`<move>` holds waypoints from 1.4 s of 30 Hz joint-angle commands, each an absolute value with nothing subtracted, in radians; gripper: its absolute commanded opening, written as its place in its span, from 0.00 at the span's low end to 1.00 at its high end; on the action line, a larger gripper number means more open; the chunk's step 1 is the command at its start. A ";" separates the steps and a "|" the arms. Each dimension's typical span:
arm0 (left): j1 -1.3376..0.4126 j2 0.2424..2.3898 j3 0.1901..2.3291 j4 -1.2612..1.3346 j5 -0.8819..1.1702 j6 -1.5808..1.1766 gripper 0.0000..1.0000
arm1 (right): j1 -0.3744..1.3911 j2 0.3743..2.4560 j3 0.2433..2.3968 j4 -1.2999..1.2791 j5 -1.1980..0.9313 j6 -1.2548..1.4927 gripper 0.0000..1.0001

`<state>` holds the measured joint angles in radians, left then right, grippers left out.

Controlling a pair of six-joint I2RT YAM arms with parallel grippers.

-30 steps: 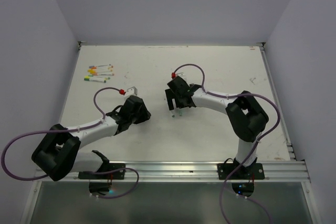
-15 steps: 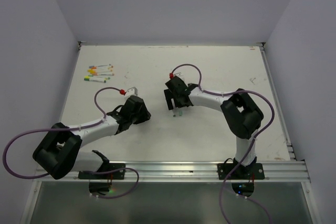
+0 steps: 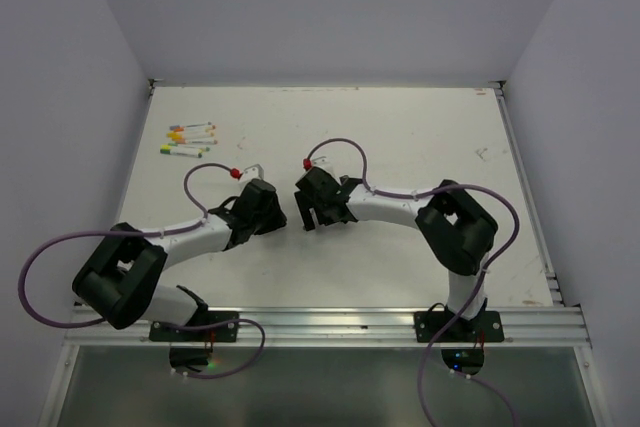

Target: Open the pen caps

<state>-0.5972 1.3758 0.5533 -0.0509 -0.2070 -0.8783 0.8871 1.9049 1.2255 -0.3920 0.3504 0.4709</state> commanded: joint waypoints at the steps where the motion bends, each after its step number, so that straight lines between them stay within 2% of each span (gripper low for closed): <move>1: -0.589 1.410 0.610 -0.049 -0.233 -0.847 0.47 | 0.907 1.852 1.192 -0.439 0.391 0.523 0.98; 11: -0.572 1.422 0.595 -0.017 -0.213 -0.833 0.47 | 0.907 1.778 1.193 -0.457 0.488 0.492 0.99; 18: -0.575 1.485 0.615 0.064 -0.117 -0.813 0.45 | 0.882 1.727 1.189 -0.463 0.489 0.500 0.98; 22: -0.554 1.393 0.603 0.057 -0.164 -0.841 0.47 | 0.877 1.668 1.187 -0.506 0.502 0.508 0.99; 26: -0.380 1.382 0.698 -0.043 -0.147 -0.830 0.50 | 0.879 1.657 1.236 -0.577 0.531 0.494 0.99; 30: -0.252 1.517 0.950 -0.218 -0.133 -0.776 0.48 | 0.879 1.631 1.226 -0.597 0.526 0.436 0.99; 31: -0.220 1.558 0.998 -0.245 -0.147 -0.749 0.53 | 0.877 1.606 1.195 -0.594 0.541 0.436 0.99; 32: -0.201 1.569 0.999 -0.250 -0.155 -0.744 0.53 | 0.877 1.589 1.172 -0.583 0.545 0.434 0.99; 33: -0.183 1.580 1.011 -0.238 -0.161 -0.752 0.61 | 0.876 1.569 1.146 -0.539 0.548 0.443 0.99; 35: -0.106 1.588 1.006 -0.210 -0.129 -0.771 0.69 | 0.876 1.498 1.054 -0.468 0.520 0.414 0.99; 38: 0.000 1.624 1.018 -0.172 -0.098 -0.807 0.70 | 0.874 1.477 1.000 -0.391 0.502 0.416 0.99; 42: 0.103 1.732 1.159 -0.282 -0.147 -0.834 0.70 | 0.871 1.555 1.051 -0.440 0.502 0.402 0.99</move>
<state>0.0437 1.6802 1.0473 -0.1932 -0.1181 -0.8055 0.8749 1.5097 1.0119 -0.4770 0.4980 0.4252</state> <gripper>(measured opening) 0.701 0.986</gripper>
